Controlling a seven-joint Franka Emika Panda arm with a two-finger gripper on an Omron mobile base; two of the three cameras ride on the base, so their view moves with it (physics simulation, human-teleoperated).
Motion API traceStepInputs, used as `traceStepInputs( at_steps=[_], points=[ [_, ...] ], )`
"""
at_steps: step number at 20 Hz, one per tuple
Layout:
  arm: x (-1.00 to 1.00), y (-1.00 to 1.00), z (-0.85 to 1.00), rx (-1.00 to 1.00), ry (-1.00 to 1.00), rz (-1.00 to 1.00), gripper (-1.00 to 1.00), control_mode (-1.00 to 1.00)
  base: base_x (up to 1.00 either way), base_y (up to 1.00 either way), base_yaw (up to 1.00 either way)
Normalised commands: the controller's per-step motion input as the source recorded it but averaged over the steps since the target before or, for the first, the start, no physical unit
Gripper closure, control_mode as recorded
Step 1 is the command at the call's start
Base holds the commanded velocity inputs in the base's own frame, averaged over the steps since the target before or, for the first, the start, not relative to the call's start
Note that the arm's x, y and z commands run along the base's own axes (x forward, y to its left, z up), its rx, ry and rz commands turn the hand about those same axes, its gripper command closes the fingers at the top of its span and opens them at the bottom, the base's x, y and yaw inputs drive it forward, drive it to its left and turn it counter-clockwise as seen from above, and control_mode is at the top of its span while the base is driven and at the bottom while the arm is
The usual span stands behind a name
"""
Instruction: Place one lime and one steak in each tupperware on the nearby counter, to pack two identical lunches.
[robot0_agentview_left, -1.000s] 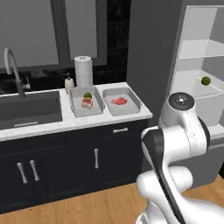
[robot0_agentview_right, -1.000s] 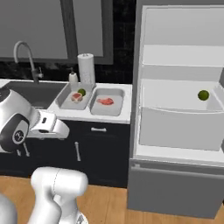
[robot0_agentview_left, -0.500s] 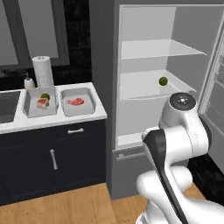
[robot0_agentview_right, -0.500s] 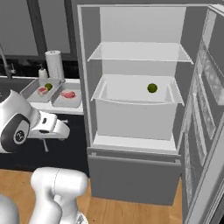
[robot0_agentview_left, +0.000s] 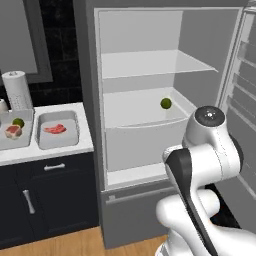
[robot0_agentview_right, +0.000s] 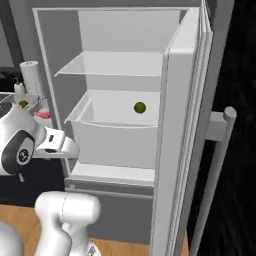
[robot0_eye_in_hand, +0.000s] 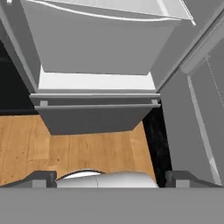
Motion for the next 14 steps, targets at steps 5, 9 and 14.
traceStepInputs(
  at_steps=[5,9,14],
  points=[
    [0.00,0.00,0.00,0.00,0.00,0.00,-1.00,1.00,0.95,-0.46,0.00],
    [0.10,-0.04,-0.04,0.01,-0.03,0.00,-1.00,-1.00,0.47,-0.22,0.00],
    [0.52,-0.07,-0.22,0.03,-0.14,0.00,-1.00,-1.00,0.00,0.00,0.00]
  ],
)
